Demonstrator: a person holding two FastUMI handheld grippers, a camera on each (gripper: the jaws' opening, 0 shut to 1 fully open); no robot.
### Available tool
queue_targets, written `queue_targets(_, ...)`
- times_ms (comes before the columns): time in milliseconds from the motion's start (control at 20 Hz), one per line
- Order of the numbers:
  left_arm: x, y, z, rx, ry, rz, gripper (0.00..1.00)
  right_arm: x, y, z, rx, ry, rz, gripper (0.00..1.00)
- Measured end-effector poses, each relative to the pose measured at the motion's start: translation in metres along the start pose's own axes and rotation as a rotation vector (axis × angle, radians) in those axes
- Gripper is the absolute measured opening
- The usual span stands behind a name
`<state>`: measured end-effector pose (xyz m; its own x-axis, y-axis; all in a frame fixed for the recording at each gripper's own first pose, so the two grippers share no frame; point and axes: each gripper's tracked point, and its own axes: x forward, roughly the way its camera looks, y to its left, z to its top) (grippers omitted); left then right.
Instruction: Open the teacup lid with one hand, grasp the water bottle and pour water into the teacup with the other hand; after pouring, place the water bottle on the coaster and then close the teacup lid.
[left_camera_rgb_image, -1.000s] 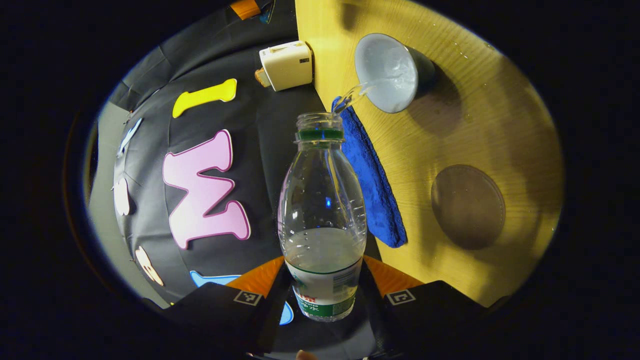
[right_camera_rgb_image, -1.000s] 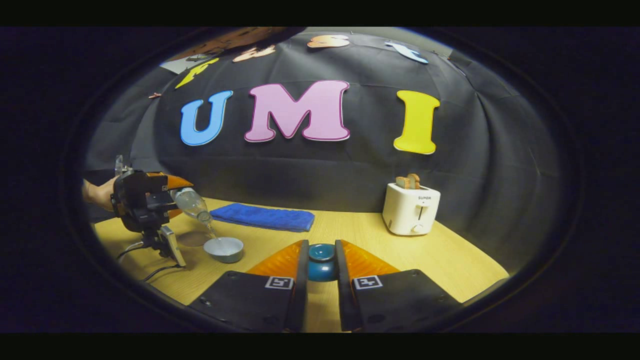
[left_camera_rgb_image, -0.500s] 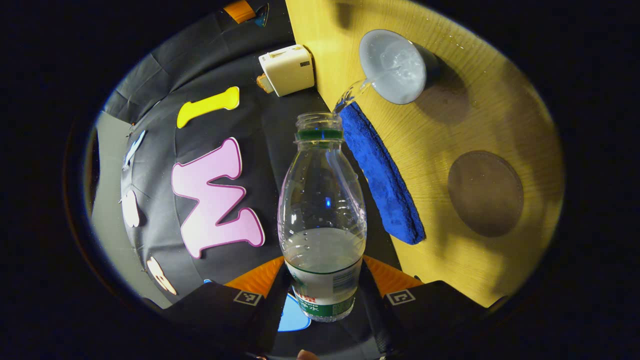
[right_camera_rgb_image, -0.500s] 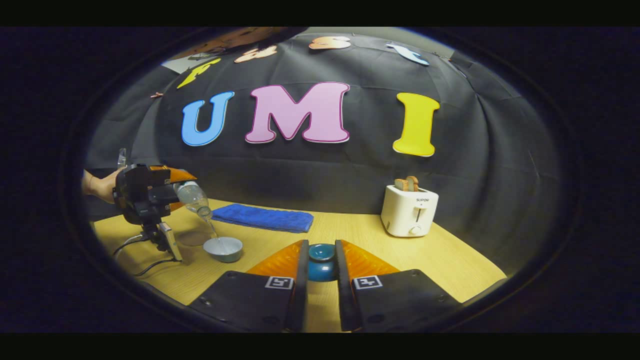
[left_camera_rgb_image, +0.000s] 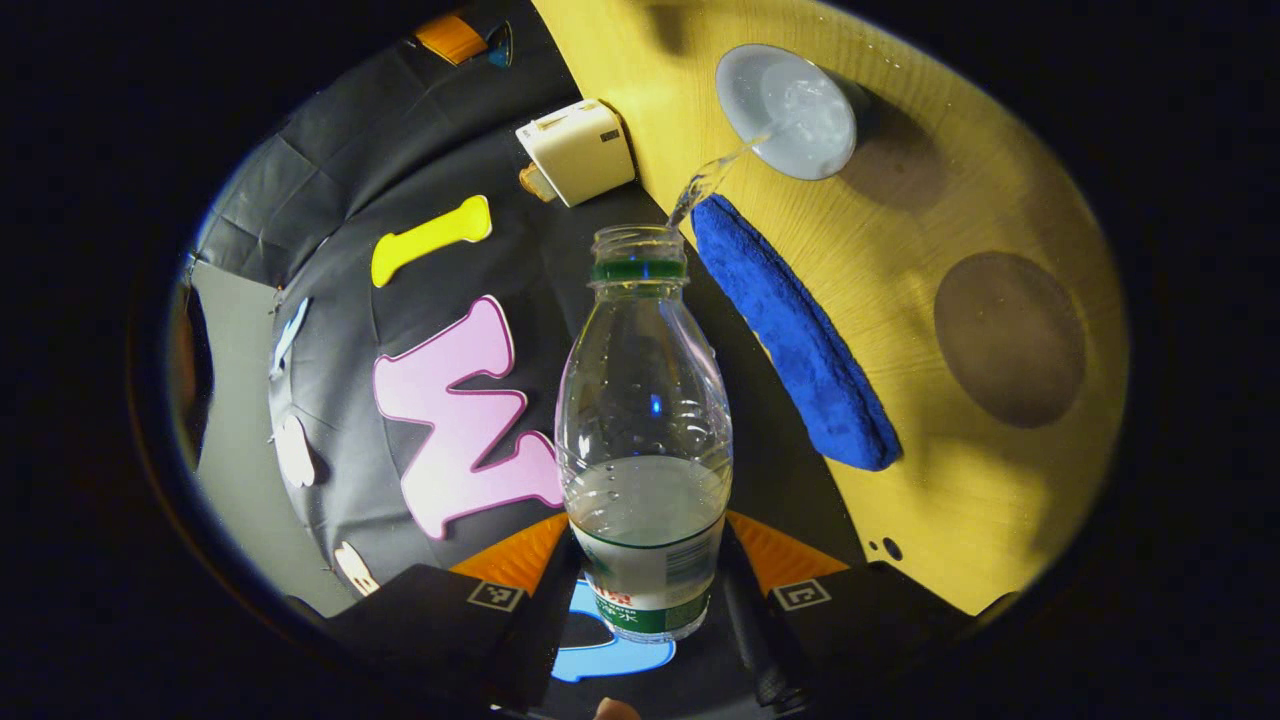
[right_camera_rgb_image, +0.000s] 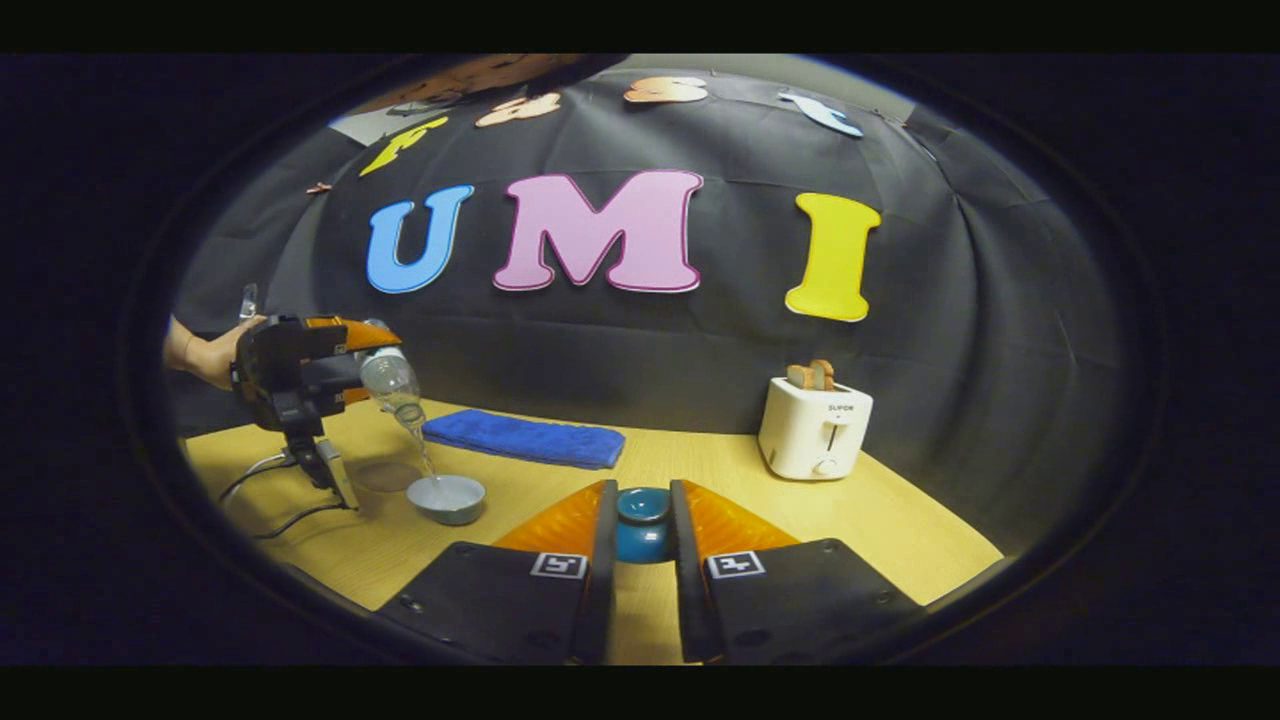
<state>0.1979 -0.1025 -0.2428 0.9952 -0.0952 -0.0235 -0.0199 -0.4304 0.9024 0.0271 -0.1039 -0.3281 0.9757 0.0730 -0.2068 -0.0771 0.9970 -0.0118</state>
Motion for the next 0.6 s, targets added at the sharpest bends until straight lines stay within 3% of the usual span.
queue_targets(400,0.005,0.026,0.009,0.077,-0.057,0.1,0.75,-0.001,-0.002,0.0,-0.011,-0.003,0.004,0.29)
queue_targets(450,0.005,0.029,0.009,0.09,-0.065,0.106,0.75,-0.001,-0.001,0.0,-0.015,-0.004,0.004,0.24)
queue_targets(500,0.007,0.031,0.011,0.101,-0.074,0.115,0.75,-0.001,-0.001,0.001,-0.019,-0.004,0.006,0.34)
queue_targets(600,0.007,0.035,0.011,0.115,-0.09,0.124,0.75,-0.001,0.0,0.0,-0.022,-0.005,0.009,0.33)
